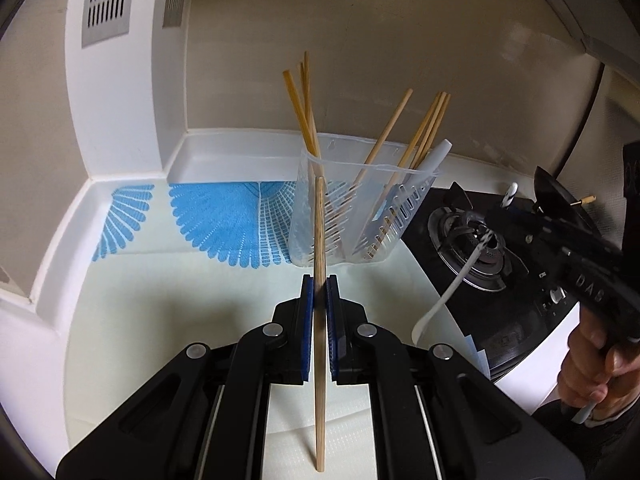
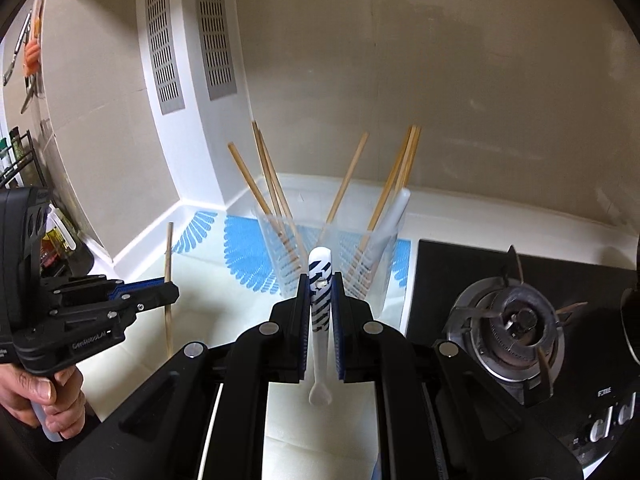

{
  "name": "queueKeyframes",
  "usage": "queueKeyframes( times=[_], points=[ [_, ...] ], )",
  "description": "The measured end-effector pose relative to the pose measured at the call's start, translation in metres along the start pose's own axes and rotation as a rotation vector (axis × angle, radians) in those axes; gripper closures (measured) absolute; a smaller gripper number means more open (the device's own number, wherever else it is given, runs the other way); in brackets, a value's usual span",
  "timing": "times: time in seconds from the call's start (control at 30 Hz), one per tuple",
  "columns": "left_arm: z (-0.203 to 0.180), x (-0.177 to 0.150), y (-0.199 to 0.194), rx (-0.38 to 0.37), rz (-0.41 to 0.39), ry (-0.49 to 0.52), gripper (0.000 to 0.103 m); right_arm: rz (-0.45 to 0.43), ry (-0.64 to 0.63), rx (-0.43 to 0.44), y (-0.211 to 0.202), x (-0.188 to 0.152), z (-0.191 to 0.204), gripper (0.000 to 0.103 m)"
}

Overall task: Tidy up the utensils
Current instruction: 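Lift the left tool's chopstick over the holder while the right tool raises the spoon, then open the left tool to drop the chopstick while the right tool releases the spoon into the holder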

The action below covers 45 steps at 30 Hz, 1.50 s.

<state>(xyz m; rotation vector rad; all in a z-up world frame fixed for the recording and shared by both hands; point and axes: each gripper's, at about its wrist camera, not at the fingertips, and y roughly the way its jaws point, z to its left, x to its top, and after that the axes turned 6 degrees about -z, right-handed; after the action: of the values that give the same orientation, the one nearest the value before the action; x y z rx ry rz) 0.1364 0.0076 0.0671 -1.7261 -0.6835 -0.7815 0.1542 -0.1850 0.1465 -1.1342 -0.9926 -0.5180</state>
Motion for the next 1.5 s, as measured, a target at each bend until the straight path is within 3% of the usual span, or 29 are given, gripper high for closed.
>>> queueKeyframes(
  times=[0.3,0.5,0.67,0.83,1.07,1.3,1.5],
  points=[
    [-0.004,0.037,-0.045,0.000,-0.091,0.029,0.097,-0.041,-0.024,-0.030,-0.022,0.044,-0.004,0.093],
    [-0.012,0.098,-0.061,-0.018,-0.166,0.045,0.097,-0.091,-0.012,-0.040,-0.027,0.096,-0.011,0.093],
    [-0.020,0.149,-0.059,-0.029,-0.220,0.051,0.097,-0.140,-0.010,-0.058,-0.020,0.139,-0.015,0.093],
    [-0.024,0.183,-0.039,-0.035,-0.265,0.039,0.097,-0.169,-0.010,-0.075,0.001,0.156,-0.016,0.093],
    [-0.027,0.181,0.010,-0.038,-0.278,0.042,0.097,-0.151,-0.017,-0.091,0.049,0.140,-0.030,0.093],
    [-0.024,0.155,0.064,-0.055,-0.191,0.042,0.097,-0.068,-0.017,-0.060,0.084,0.109,-0.034,0.093],
    [-0.026,0.139,0.083,-0.064,-0.129,0.066,0.094,-0.035,-0.008,-0.066,0.094,0.099,-0.035,0.089]
  ],
)
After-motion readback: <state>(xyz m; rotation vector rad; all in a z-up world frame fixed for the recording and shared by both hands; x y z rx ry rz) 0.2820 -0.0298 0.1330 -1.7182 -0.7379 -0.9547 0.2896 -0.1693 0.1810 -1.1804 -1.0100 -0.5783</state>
